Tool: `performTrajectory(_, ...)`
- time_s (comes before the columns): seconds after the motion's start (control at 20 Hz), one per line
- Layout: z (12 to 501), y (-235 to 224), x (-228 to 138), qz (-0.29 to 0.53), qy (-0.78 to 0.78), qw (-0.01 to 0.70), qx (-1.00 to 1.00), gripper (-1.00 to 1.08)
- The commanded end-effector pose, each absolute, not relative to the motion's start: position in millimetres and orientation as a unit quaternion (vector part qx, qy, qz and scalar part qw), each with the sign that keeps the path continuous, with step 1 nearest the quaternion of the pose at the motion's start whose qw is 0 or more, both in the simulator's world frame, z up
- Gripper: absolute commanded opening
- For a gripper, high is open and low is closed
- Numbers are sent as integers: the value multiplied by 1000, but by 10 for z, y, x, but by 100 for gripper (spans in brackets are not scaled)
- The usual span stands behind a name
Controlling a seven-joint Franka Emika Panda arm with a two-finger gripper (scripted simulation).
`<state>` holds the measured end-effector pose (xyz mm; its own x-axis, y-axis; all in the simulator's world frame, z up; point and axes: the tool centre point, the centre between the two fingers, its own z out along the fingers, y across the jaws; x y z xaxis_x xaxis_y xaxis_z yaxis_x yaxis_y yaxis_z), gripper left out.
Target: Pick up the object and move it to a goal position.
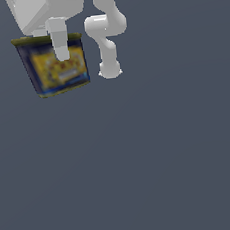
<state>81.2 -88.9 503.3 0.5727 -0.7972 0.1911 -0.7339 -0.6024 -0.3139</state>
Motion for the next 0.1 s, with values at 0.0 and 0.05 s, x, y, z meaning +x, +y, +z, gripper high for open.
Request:
performTrajectory(0.0, 5090, -895, 815, -161, 434, 102, -881, -100)
performTrajectory(0.05, 5091, -895, 816, -161, 434, 102, -881, -100)
